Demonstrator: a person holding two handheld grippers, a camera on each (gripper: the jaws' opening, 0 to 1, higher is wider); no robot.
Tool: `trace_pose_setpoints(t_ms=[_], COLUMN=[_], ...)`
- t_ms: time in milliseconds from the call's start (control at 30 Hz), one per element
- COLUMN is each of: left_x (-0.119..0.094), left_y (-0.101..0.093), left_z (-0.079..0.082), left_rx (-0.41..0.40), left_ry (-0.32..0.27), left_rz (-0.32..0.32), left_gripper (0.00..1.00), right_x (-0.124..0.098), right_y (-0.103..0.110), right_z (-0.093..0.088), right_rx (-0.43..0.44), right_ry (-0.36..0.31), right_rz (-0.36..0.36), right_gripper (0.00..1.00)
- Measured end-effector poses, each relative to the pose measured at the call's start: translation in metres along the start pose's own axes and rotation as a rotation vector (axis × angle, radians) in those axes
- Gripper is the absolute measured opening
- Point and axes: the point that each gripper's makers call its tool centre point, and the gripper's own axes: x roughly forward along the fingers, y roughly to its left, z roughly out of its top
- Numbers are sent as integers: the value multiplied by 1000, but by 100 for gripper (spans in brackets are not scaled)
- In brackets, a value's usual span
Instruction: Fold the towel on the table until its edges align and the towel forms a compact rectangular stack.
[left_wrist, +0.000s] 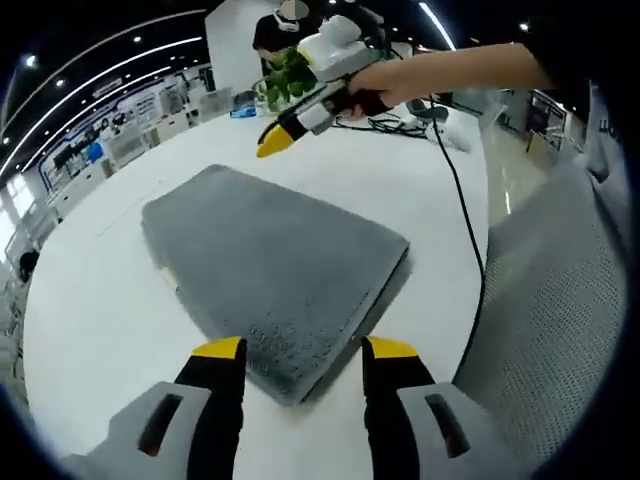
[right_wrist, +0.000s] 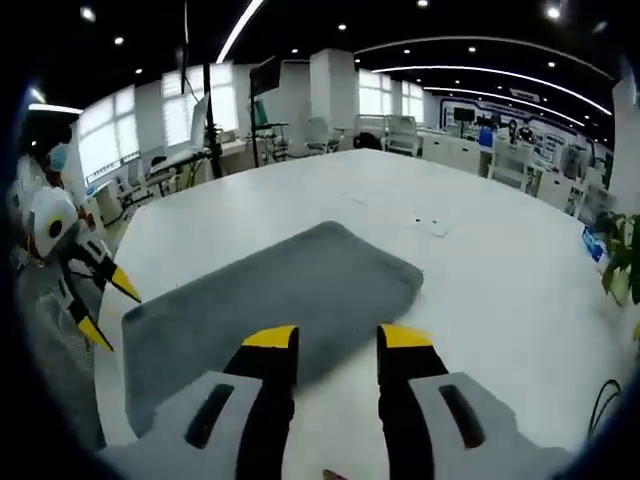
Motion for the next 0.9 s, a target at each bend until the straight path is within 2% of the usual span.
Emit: trace_pose_setpoints(t_ms=[100, 167, 233, 300, 367, 467, 567, 633, 700, 800, 900], left_x=[1, 1, 0, 0, 0, 1, 2, 5, 7, 9, 11], left_y=[-1, -1, -1, -3, -6, -10, -10, -16, -16, -16, -13], left_z=[-5, -7, -8, -7, -5, -4, -6, -14, -17, -20, -19], left_rx=[24, 47, 93, 128, 133, 150, 162, 159, 165, 174, 164], left_ry=[15, 19, 31, 26, 18, 15, 23, 45, 47, 51, 40], left_rz=[3, 4, 7, -3, -9, -20, -29, -73, -78, -83, -82], left_gripper=[53, 53, 52, 46, 42, 42, 41, 38, 38, 37, 35], right_x=[-8, -12, -18, -16, -15, -15, -16, -18, -19, -23, -25], right_y=[20, 32, 51, 50, 57, 76, 98, 113, 122, 141, 149], right_z=[-10, -15, -18, -22, -28, -32, -36, -38, -41, -52, -63], right_rx=[-39, -72, -107, -133, -160, -164, -188, -180, -190, -230, -273], right_ry=[34, 48, 55, 66, 84, 84, 88, 79, 85, 115, 150], right_rz=[33, 63, 91, 111, 114, 144, 203, 245, 273, 323, 345], right_gripper=[45, 48, 48, 45, 44, 45, 45, 44, 44, 43, 41])
